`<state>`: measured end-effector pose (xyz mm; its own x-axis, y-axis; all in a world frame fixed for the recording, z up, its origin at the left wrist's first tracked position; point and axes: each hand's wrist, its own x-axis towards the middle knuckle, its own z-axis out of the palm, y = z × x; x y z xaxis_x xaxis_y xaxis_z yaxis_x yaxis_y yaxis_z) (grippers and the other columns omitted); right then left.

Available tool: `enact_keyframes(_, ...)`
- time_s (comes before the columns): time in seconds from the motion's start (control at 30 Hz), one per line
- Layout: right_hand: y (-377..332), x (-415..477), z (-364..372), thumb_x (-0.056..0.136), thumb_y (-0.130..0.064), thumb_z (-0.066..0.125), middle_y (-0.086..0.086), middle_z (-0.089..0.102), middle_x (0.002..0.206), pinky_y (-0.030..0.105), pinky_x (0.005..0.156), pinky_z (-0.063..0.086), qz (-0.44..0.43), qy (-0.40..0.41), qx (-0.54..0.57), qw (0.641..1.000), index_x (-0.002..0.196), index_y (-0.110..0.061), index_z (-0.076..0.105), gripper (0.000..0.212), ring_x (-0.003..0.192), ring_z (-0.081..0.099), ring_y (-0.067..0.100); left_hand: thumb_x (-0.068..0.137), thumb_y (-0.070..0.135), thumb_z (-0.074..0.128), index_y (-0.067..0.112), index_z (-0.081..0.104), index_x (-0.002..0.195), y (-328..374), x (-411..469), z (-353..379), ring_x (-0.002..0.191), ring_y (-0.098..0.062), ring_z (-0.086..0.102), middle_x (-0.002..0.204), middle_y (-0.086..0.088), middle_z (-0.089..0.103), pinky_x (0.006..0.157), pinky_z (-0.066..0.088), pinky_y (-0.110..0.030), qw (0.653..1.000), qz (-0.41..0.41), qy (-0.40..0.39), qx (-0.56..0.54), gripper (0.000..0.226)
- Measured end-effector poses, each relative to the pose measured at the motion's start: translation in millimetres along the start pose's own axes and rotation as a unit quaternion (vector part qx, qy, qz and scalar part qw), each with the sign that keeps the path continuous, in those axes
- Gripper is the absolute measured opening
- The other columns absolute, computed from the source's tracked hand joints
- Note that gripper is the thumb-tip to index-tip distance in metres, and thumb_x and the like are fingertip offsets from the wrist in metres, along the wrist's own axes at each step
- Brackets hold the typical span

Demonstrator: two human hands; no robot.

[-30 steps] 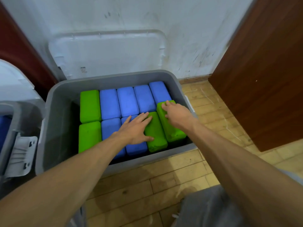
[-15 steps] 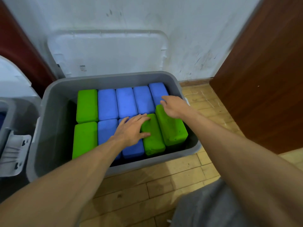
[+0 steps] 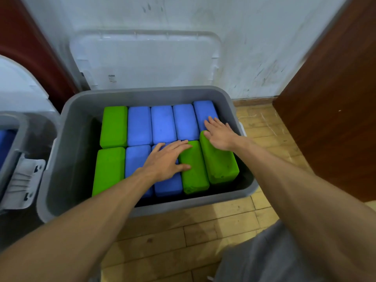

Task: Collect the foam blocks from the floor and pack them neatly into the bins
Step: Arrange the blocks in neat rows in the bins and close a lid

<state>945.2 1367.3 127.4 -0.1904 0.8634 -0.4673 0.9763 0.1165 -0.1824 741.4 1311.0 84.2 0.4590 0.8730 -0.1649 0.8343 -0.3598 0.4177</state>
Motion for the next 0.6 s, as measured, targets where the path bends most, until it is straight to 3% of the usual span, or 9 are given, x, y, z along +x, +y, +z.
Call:
enact_keyframes(0.2, 7, -26, 10, 0.104, -0.033, 0.027, 0.002, -0.011, 0.162, 0.043, 0.118, -0.005, -0.004, -0.014, -0.027, 1.000, 0.154, -0.014, -0.001, 0.060, 0.149, -0.010, 0.015, 0.086, 0.055, 0.058, 0.037, 0.029, 0.147, -3, 2, -4, 0.141, -0.002, 0.024, 0.155, 0.019, 0.024, 0.110, 0.020, -0.034, 0.999, 0.014, 0.014, 0.027, 0.070)
enact_keyframes(0.4, -3, -16, 22, 0.105, -0.032, 0.026, 0.005, -0.018, 0.160, 0.041, 0.118, -0.006, -0.002, -0.006, -0.007, 1.000, 0.154, -0.011, -0.005, 0.061, 0.148, -0.016, 0.018, 0.085, 0.059, 0.057, 0.036, 0.031, 0.146, -2, 0, -4, 0.141, -0.003, 0.024, 0.156, 0.018, 0.023, 0.112, 0.021, -0.036, 0.999, 0.006, 0.017, 0.040, 0.071)
enact_keyframes(0.6, -3, -4, 15, 0.105, -0.033, 0.026, 0.004, -0.012, 0.161, 0.041, 0.119, -0.004, 0.022, -0.015, 0.011, 1.000, 0.154, -0.012, 0.001, 0.059, 0.149, -0.009, 0.019, 0.085, 0.060, 0.055, 0.036, 0.032, 0.146, -4, -1, -2, 0.141, -0.003, 0.023, 0.156, 0.018, 0.023, 0.111, 0.021, -0.036, 0.999, 0.015, 0.024, 0.040, 0.070)
